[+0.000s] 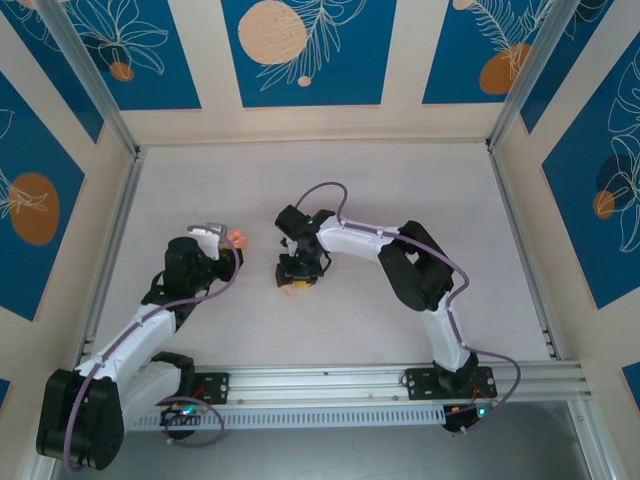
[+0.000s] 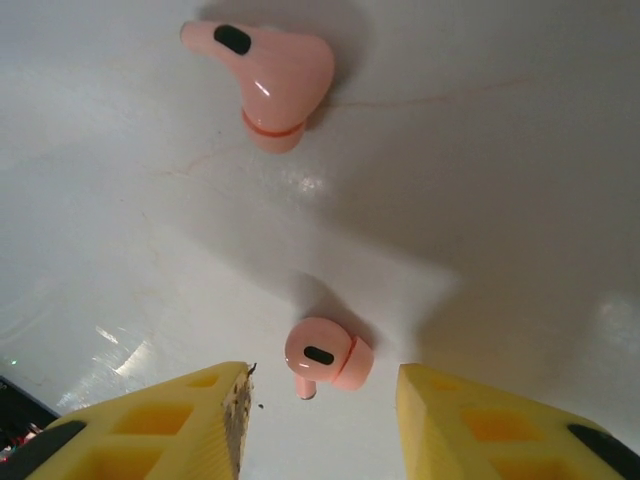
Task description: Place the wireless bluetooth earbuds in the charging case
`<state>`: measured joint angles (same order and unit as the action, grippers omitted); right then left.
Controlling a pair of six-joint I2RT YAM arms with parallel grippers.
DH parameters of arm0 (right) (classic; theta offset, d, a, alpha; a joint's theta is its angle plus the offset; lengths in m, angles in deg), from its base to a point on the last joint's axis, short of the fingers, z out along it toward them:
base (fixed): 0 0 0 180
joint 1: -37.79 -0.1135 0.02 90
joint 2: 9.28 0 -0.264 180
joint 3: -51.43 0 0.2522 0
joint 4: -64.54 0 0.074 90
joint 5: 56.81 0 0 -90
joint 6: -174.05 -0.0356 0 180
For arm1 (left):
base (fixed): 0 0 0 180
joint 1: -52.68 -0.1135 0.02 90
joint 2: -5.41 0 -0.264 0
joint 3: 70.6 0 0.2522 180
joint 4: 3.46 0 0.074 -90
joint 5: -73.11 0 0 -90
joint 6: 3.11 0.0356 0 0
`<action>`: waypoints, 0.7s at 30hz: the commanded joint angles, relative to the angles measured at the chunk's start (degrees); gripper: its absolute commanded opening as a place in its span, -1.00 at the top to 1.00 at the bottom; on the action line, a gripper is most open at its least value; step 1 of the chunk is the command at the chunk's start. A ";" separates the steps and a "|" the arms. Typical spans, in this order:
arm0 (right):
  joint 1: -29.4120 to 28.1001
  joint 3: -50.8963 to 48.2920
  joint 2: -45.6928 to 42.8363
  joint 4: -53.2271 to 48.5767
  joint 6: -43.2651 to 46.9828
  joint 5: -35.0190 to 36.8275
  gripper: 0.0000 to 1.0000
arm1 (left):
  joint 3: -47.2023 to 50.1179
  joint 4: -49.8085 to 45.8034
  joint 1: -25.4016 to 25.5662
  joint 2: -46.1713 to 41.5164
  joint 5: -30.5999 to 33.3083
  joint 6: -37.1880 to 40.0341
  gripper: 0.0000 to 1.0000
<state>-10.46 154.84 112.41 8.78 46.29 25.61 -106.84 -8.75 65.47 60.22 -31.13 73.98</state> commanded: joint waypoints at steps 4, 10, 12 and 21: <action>-0.24 2.21 2.53 -2.22 -0.30 -1.81 0.23 | -2.30 -0.28 0.33 -0.25 0.29 1.06 0.61; -0.67 3.67 4.16 -3.16 -0.12 -0.98 0.26 | -2.39 -0.64 0.33 -0.66 0.08 1.29 0.61; -0.66 3.87 4.50 -3.03 -0.29 -1.03 0.29 | -2.39 -0.82 0.34 -0.71 0.10 1.32 0.61; -0.97 4.27 4.28 -3.22 -0.39 0.46 0.49 | -2.48 -1.75 0.34 -0.72 -0.48 2.52 0.61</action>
<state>-10.70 158.10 115.47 6.40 46.09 25.70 -107.56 -9.73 65.47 60.22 -31.17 75.14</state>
